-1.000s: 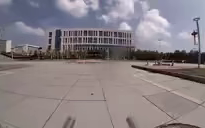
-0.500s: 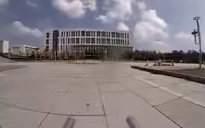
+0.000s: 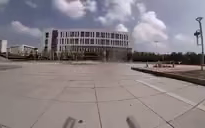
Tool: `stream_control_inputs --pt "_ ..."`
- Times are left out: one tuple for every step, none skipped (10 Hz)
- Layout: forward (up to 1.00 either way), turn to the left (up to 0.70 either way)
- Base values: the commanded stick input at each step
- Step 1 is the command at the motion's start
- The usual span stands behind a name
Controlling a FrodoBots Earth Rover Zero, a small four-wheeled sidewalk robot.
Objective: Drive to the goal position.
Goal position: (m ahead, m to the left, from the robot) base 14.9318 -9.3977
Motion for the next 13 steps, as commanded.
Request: stream_control_inputs --pt "0.7 0.05" --pt "0.7 0.05" --pt "0.7 0.05" --pt "0.7 0.05" --pt "0.7 0.05" --pt "0.7 0.05" --pt "0.7 0.05" --pt "0.7 0.05" --pt "0.7 0.05" --pt "0.7 0.05" --pt "0.7 0.05" --pt "0.7 0.05" --pt "0.7 0.05"
